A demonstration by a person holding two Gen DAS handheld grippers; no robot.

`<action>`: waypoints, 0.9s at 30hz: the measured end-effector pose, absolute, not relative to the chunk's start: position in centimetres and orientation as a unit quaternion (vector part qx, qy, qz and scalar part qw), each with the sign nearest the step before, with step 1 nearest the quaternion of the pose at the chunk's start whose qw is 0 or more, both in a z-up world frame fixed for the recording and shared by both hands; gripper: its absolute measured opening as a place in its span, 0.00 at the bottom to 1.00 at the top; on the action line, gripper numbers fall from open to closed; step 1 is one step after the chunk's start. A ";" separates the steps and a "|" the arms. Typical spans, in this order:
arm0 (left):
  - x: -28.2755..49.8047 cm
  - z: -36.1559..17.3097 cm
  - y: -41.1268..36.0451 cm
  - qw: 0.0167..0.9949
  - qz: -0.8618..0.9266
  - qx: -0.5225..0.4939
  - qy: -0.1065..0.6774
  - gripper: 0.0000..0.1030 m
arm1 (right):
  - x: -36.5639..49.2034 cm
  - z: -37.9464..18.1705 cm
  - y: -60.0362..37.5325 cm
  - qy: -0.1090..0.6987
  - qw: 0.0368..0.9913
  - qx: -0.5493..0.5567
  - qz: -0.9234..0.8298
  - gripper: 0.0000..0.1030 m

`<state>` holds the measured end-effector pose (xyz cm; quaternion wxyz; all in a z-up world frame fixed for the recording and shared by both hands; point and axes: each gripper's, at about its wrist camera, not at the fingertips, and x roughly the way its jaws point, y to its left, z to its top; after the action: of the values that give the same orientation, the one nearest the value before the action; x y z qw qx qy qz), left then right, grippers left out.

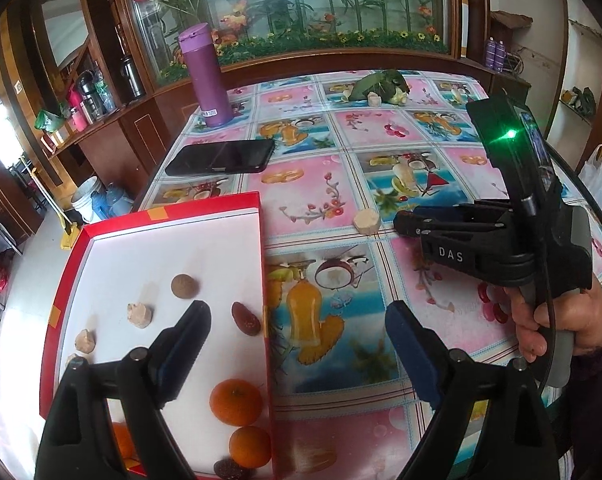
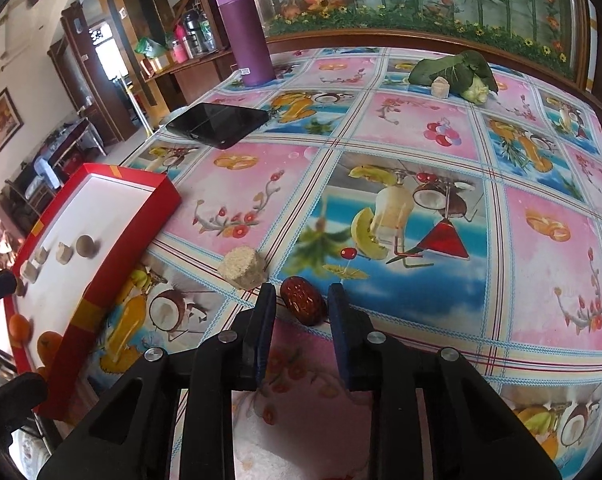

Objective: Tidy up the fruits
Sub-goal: 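Close the right tool on a red date while the left tool approaches a beige biscuit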

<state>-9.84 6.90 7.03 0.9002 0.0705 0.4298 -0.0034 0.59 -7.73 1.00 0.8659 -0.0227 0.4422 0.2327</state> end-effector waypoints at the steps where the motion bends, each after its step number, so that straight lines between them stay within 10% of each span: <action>1: -9.5 7.0 6.8 0.900 -0.003 0.072 0.431 0.88 | 0.6 1.0 -7.7 0.442 0.866 -0.025 0.234 0.22; 27: -1.3 3.1 2.2 0.893 0.005 0.031 0.448 0.88 | 3.6 1.7 -16.1 0.446 0.874 0.124 0.145 0.22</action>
<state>-1.32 2.15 3.06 0.8935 0.0309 0.4480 0.0055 3.63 -16.10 1.74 0.8743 0.1244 0.4463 0.1448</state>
